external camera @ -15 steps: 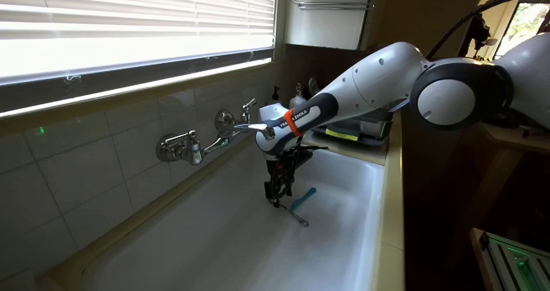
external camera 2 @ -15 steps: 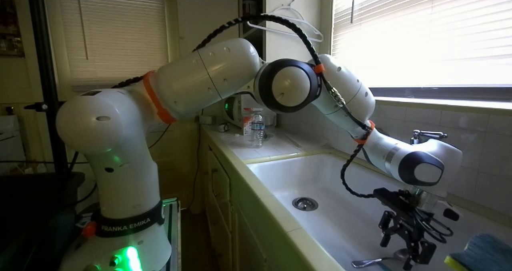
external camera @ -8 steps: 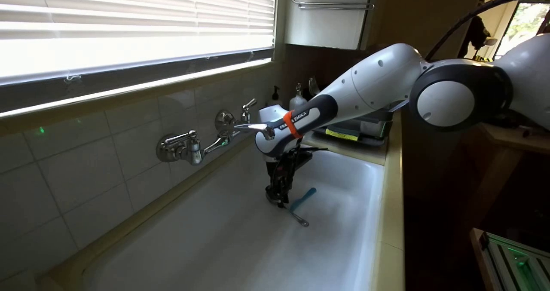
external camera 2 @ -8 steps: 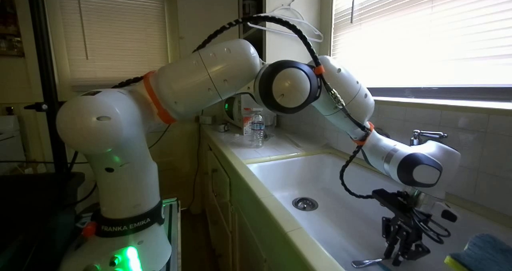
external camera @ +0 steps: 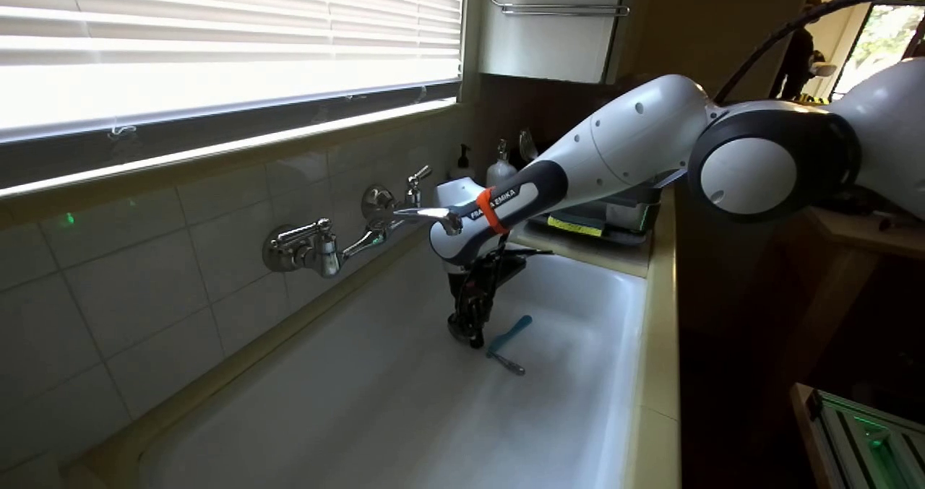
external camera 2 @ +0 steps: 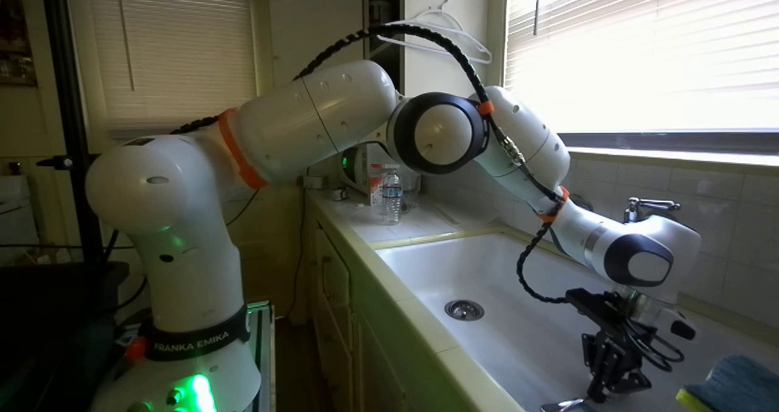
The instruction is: Remove the spoon out of the sink
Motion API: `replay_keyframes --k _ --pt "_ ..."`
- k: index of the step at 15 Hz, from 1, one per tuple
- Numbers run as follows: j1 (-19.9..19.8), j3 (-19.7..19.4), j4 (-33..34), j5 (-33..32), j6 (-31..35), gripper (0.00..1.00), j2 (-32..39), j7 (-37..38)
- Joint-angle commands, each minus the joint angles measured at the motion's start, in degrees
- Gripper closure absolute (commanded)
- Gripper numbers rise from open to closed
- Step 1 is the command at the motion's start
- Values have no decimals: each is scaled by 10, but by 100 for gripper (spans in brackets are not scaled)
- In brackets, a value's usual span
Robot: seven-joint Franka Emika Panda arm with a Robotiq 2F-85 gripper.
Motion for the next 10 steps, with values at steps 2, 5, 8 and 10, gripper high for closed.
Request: replay_keyframes --k 2,5,8,10 --pt "3 -6 6 1 13 56 9 14" --pt "3 -6 6 1 25 34 10 15" --pt "3 -8 6 0 35 68 11 16" --pt "3 -8 6 0 42 76 13 15"
